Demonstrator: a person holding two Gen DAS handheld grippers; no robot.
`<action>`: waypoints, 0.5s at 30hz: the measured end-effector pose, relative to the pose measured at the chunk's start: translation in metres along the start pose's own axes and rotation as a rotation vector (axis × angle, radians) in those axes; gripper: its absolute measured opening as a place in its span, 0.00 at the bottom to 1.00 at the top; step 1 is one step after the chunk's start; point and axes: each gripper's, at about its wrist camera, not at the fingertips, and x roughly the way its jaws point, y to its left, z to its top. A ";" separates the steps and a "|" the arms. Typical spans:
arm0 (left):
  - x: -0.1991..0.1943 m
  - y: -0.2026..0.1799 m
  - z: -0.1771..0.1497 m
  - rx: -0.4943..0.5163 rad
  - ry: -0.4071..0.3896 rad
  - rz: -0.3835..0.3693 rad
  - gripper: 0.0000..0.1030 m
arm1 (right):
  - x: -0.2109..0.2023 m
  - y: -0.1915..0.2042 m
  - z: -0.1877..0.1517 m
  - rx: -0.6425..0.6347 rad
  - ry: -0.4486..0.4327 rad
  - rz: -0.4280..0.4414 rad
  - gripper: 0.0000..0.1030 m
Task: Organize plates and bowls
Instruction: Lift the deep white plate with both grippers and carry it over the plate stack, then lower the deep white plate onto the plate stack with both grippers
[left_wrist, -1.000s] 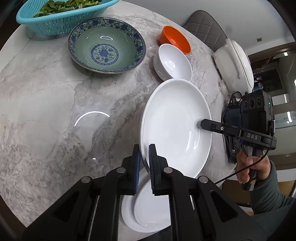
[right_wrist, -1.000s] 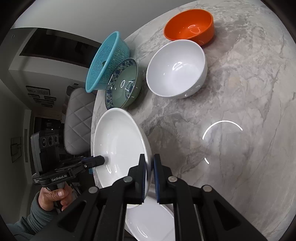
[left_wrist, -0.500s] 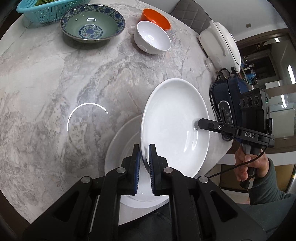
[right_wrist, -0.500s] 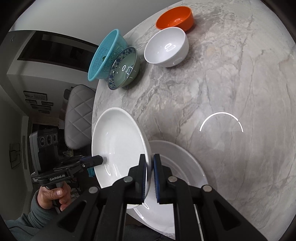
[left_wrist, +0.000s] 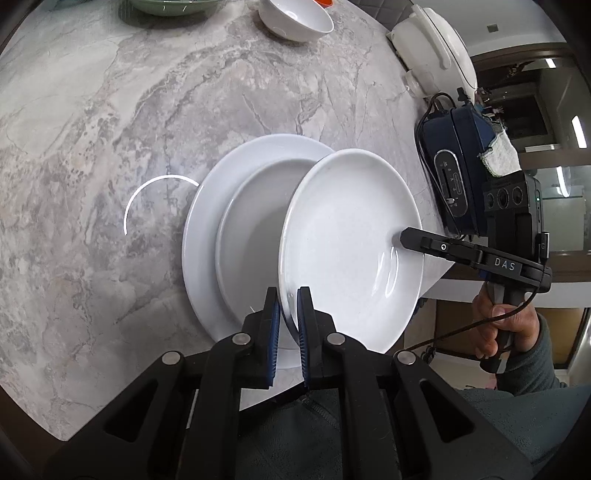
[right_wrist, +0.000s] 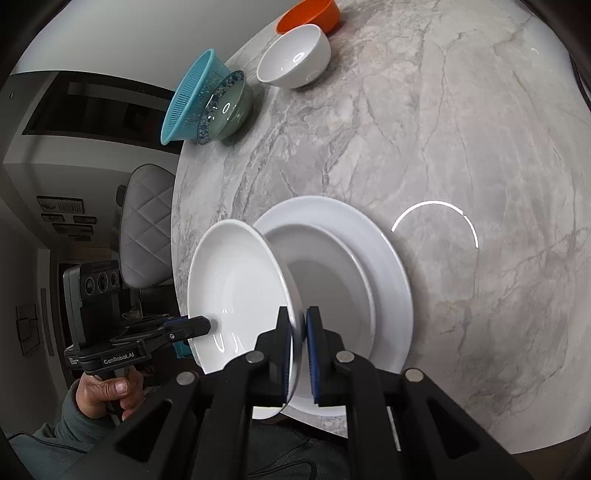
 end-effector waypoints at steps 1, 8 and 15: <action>0.002 0.001 -0.003 -0.002 0.004 0.000 0.07 | 0.002 -0.002 -0.003 0.005 0.001 0.000 0.10; 0.023 0.004 -0.012 0.006 0.027 0.033 0.07 | 0.012 -0.015 -0.018 0.024 0.011 -0.016 0.10; 0.036 0.006 -0.008 -0.012 0.024 0.054 0.07 | 0.020 -0.021 -0.018 0.021 0.020 -0.028 0.10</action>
